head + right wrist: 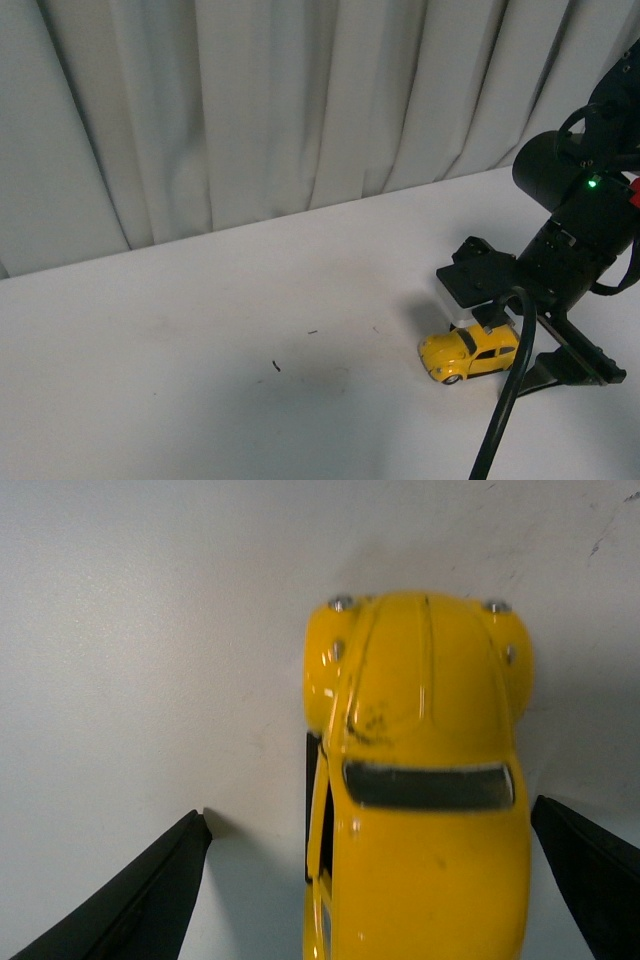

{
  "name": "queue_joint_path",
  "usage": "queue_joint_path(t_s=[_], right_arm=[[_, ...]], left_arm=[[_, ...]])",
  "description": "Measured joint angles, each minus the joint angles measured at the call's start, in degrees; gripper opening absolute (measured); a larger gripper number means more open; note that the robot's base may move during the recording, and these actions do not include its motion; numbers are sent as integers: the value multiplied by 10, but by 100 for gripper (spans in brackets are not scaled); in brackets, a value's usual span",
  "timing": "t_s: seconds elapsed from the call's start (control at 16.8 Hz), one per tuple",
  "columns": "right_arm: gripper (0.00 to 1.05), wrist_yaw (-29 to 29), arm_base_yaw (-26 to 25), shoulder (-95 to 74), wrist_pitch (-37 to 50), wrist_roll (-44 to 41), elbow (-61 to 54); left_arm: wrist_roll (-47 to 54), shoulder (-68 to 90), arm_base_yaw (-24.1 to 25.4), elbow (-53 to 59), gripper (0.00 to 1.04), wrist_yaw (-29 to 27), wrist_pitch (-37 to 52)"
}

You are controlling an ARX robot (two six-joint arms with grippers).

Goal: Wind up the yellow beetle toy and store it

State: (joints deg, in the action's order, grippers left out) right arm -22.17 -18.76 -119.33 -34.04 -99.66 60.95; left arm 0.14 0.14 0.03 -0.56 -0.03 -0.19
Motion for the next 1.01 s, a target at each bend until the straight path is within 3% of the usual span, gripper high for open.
queue_joint_path(t_s=[1.01], right_arm=[[98, -25, 12, 22, 30, 5, -12]], left_arm=[[0, 0, 0, 0, 98, 0, 0]])
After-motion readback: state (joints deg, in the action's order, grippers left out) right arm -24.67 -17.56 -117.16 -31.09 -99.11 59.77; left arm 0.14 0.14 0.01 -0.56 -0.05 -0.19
